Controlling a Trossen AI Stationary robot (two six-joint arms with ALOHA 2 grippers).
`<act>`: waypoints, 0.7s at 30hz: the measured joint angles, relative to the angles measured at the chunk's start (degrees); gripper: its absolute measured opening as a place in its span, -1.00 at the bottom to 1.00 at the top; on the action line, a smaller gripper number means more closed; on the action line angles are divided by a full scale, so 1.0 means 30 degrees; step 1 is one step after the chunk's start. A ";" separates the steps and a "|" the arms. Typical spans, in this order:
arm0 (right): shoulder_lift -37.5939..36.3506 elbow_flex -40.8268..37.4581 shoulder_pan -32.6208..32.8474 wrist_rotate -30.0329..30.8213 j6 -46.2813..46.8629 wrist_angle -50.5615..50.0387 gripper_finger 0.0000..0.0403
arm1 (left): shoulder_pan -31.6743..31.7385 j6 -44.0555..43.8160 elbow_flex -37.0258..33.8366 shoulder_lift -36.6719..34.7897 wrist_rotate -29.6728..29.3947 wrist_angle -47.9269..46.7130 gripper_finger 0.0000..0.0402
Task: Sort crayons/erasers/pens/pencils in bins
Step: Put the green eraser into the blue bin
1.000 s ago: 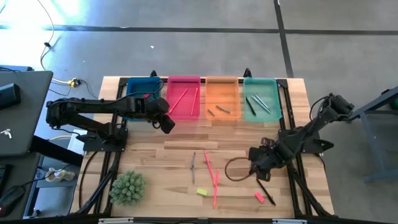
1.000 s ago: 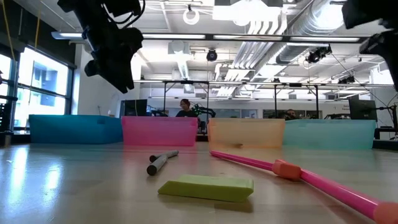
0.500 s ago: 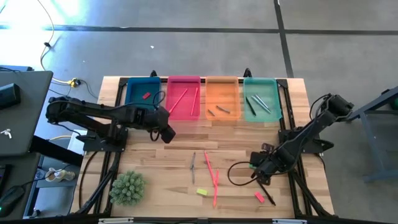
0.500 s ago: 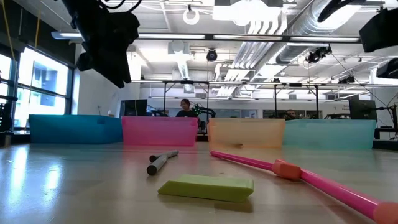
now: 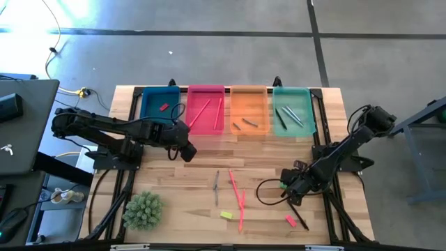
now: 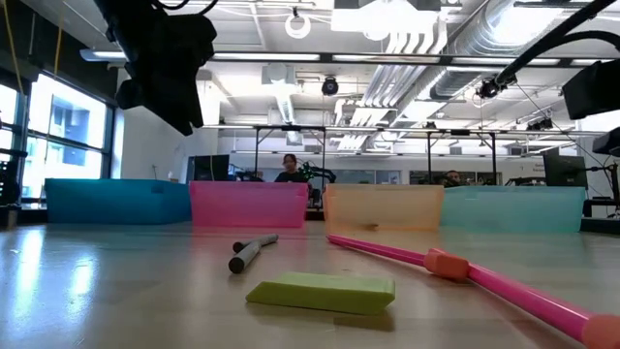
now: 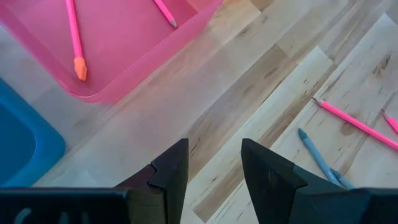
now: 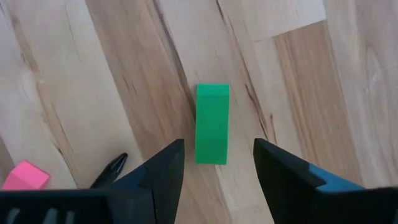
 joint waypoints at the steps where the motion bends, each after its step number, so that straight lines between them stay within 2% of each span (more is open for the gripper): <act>1: 0.0001 0.0000 0.0000 0.0132 -0.0007 0.0082 -0.09 | 0.0000 0.0000 0.0000 0.0000 0.0000 0.0007 -0.31; 9: 0.0393 0.0000 -0.0007 0.0665 -0.0029 0.0407 -0.09 | 0.0007 0.0007 0.0000 0.0000 -0.0220 0.0020 -0.31; 13: 0.1803 0.0005 -0.0004 0.0102 -0.0029 0.1312 -0.09 | 0.0007 0.0007 0.0000 0.0000 -0.0423 0.0021 -0.31; 21: 0.4150 0.1156 -0.0002 -0.0151 0.0804 0.0175 -0.10 | 0.0007 0.0015 -0.0007 0.0007 -0.0415 0.0095 -0.31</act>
